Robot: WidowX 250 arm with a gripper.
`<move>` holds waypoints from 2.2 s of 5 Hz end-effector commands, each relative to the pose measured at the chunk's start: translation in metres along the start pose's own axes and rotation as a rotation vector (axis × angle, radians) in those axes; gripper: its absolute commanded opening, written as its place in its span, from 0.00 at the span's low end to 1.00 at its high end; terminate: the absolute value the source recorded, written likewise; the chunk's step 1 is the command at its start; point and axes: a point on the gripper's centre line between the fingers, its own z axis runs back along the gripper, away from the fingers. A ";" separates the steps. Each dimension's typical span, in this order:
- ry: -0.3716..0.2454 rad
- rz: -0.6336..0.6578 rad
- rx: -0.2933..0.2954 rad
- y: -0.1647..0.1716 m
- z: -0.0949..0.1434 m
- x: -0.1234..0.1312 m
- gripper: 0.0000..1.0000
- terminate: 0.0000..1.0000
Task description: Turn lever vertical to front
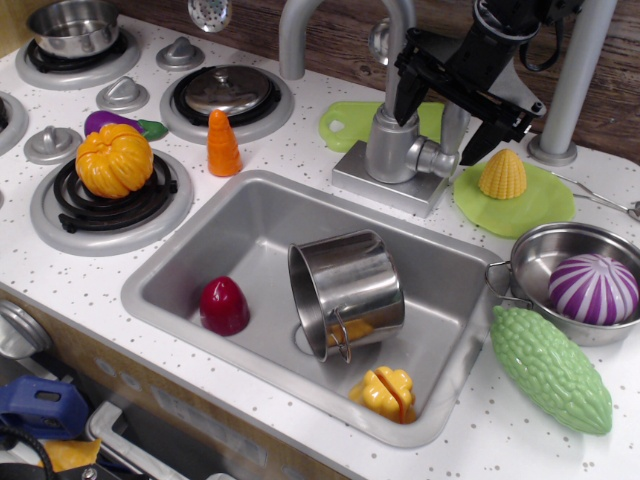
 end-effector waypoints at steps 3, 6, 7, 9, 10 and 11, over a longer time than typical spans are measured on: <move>-0.150 0.008 0.011 0.016 0.007 0.042 1.00 0.00; -0.101 0.068 -0.007 -0.003 0.012 0.035 0.00 0.00; -0.048 0.105 -0.012 -0.016 0.019 0.016 0.00 0.00; 0.042 0.153 -0.076 -0.026 0.014 -0.017 0.00 0.00; 0.002 0.160 -0.091 -0.027 0.001 -0.024 0.00 0.00; -0.029 0.168 -0.102 -0.027 -0.009 -0.026 0.00 0.00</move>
